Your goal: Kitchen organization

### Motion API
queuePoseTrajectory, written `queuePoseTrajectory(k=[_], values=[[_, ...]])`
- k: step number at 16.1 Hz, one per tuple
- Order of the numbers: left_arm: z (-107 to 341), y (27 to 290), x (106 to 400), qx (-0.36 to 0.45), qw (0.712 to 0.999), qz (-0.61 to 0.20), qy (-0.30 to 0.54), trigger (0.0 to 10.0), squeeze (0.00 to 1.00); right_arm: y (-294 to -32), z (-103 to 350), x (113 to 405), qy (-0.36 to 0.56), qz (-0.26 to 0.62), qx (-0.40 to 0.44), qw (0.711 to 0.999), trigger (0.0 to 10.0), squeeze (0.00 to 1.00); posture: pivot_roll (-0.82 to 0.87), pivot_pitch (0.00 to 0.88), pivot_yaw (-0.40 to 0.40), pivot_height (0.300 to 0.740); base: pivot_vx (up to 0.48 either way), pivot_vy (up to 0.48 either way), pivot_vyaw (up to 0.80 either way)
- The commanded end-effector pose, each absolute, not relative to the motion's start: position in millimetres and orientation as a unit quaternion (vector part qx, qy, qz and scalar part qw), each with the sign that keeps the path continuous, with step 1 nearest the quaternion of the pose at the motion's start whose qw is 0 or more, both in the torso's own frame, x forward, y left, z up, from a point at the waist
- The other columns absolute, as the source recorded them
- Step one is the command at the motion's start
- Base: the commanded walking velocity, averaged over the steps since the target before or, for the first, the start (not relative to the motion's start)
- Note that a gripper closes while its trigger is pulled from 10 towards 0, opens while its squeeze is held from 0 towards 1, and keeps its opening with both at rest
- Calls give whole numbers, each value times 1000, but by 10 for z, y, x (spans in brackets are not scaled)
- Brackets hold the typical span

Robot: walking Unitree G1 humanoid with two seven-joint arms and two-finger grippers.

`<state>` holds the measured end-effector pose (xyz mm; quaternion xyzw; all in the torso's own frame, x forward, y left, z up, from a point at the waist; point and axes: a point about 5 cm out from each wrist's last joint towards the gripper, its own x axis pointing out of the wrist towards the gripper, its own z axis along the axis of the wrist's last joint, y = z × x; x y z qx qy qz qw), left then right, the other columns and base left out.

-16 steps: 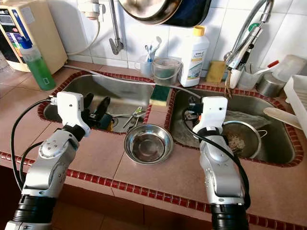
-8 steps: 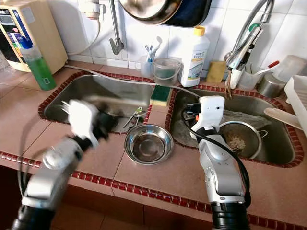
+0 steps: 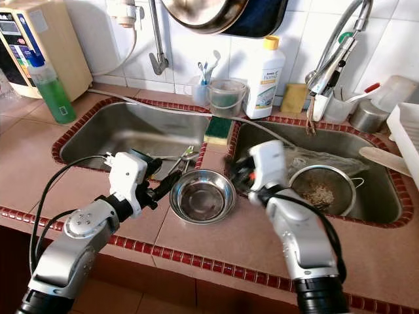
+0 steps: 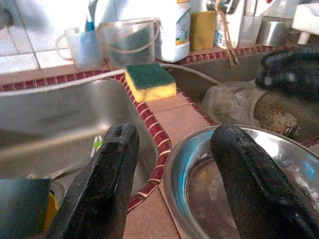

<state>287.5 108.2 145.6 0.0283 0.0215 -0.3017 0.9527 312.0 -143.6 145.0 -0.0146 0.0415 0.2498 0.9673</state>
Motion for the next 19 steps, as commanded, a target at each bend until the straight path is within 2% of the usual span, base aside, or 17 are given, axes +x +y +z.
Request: queuePoseTrajectory(k=[1,5,11,16,19], values=[[1526,1109,2885,30,953,-301,19,10000,0,-1394,1399,3120,62,280,-9,958,10000,0,-167,42,12,736,0,0,0],[1554,1109,2816,40,950,-310,27,10000,0,-1371,1271,3141,105,313,-23,944,10000,0,-151,50,-5,736,0,0,0],[1554,1148,2734,38,952,-303,32,10000,0,-1476,1245,3223,117,276,-24,954,10000,0,-135,58,-21,736,0,0,0],[1594,1132,2757,39,952,-303,30,10000,0,-1469,1135,3190,165,275,30,947,10000,0,-140,51,-21,736,0,0,0],[1602,1120,2757,40,951,-305,27,10000,0,-1504,1078,3181,187,265,32,946,10000,0,-139,46,-24,736,0,0,0]])
